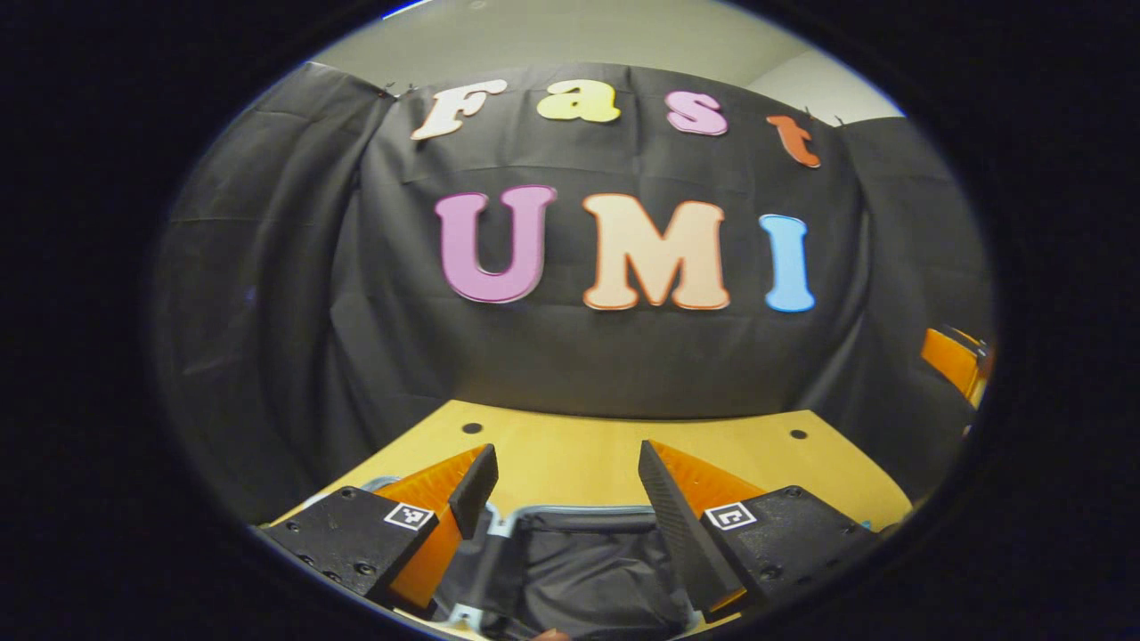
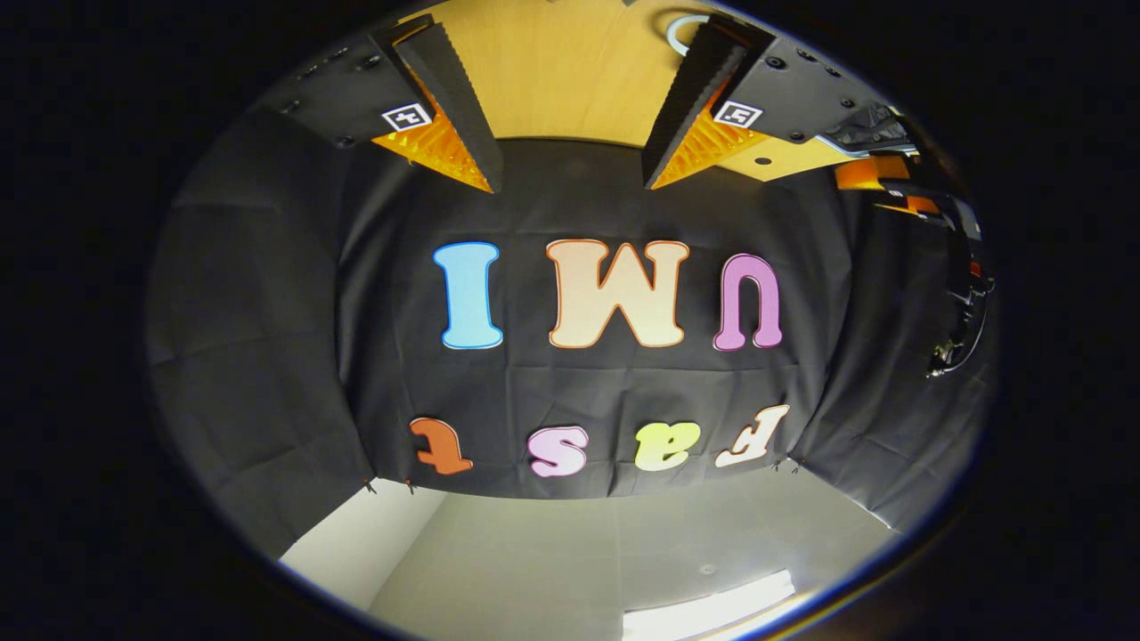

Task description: First open the suitcase, pack the skin care products into it, and then close the suitcase.

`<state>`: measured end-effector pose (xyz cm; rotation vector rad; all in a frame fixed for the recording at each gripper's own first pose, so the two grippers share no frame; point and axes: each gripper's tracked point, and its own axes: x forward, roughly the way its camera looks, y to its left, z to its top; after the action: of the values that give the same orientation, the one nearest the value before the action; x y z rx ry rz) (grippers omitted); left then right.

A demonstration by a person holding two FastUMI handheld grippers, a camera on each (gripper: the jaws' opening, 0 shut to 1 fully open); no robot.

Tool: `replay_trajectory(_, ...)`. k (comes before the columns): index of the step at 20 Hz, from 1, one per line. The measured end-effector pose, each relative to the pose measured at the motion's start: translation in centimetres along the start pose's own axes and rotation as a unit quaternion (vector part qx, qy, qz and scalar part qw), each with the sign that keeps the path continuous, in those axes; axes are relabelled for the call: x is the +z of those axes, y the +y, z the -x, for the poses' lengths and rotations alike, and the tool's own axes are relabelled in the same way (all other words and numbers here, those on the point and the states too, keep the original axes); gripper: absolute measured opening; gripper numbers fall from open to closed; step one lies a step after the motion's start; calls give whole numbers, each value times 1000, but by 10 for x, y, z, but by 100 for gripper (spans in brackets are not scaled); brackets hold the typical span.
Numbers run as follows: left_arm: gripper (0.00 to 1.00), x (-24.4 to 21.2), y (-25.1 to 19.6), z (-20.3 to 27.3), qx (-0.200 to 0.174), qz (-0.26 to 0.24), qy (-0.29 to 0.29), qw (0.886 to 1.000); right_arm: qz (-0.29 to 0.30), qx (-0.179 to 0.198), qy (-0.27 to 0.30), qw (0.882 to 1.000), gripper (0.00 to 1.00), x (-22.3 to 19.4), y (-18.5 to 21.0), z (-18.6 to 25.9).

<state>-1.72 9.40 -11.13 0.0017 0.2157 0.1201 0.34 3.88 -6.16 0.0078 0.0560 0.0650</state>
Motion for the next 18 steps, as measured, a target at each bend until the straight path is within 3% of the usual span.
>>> replay_trajectory(10, 94, -90, -159, 18, -118, 2, 90, 989, 1, 4, 37, 999, 98, -30, -70, 16)
replay_trajectory(18, 93, -182, -219, 31, -167, 8, 178, 970, 21, 13, 68, 997, 100, -53, -95, 36)
